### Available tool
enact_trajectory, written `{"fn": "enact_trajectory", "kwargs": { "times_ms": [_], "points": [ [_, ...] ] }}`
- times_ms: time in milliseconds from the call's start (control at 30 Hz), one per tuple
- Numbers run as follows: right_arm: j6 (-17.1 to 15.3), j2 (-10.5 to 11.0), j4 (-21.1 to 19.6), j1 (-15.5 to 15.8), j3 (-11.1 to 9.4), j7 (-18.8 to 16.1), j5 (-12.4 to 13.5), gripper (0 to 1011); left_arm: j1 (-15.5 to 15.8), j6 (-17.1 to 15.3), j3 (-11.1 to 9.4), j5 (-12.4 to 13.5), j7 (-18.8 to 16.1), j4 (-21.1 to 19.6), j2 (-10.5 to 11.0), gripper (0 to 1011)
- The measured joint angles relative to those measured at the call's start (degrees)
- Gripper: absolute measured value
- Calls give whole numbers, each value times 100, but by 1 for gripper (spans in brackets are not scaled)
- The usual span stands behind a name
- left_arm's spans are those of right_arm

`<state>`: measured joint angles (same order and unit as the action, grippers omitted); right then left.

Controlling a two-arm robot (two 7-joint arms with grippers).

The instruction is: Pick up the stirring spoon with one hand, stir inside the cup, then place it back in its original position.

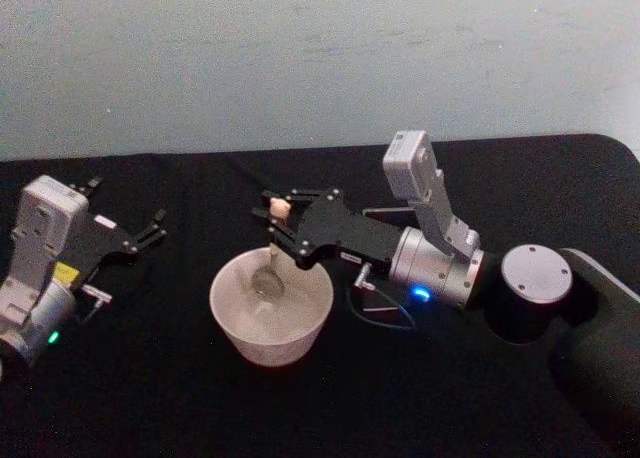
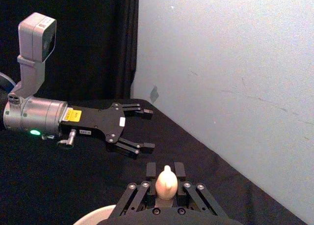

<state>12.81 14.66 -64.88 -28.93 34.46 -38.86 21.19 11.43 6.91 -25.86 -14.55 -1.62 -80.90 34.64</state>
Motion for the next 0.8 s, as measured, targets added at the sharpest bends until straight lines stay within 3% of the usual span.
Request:
{"fn": "enact_trajectory", "kwargs": {
  "times_ms": [300, 800],
  "points": [
    [3, 122, -218, 99, -96, 10, -39, 214, 0, 0, 0, 0, 0, 0, 0, 1001],
    [-166, 624, -1019, 570, -206, -71, 73, 214, 0, 0, 0, 0, 0, 0, 0, 1001]
  ]
}}
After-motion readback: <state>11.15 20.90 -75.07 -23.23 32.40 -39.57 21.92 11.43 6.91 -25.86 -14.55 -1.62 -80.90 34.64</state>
